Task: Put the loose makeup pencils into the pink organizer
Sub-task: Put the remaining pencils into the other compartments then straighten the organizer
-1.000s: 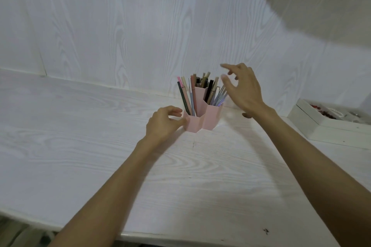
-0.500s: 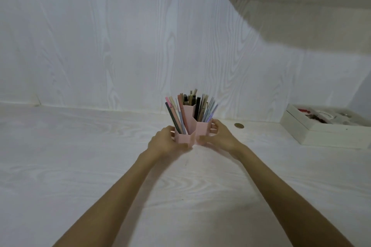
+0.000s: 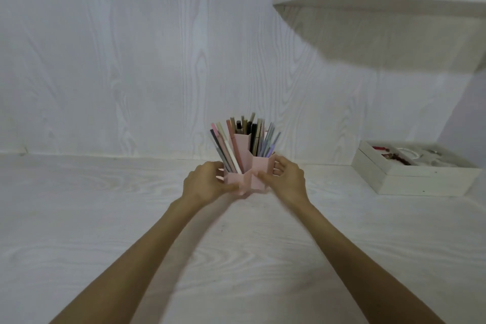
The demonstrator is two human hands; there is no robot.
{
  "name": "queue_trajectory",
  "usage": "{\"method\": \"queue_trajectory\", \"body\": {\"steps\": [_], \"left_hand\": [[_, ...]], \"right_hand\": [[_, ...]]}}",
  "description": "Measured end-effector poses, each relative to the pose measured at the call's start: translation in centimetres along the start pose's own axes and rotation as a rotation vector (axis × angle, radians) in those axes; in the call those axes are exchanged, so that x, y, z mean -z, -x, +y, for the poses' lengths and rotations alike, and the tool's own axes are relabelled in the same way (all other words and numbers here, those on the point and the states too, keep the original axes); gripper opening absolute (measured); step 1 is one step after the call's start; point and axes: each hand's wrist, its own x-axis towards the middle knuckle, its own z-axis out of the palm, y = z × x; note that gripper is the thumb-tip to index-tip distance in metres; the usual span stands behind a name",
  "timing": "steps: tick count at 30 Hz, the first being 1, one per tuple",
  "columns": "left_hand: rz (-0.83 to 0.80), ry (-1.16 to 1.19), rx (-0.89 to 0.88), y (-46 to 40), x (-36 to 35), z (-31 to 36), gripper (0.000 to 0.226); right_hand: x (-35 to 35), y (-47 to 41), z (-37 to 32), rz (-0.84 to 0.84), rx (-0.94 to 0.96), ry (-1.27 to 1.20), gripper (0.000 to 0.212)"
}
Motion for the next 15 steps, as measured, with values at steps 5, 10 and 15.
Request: {"method": "queue_trajectory", "body": {"steps": [5,10,15], "left_hand": [[-0.104,-0.035,-0.119,-3.9,-1.6,5.5,0.050],[-0.213,-0.021,-0.216,-6.3,-5.5,9.9,0.057],[-0.289,0.011,-0.248,-7.0,-10.6,12.1,0.054]], "right_hand": [[5.8,-1.6,0.1,0.136,0.003,0.018,0.057],[10.6,-2.4,2.3,0.256,-0.041,0.098,0.053],[13.7,-2.5,5.9,0.292,-0.108,0.158,0.043]]}}
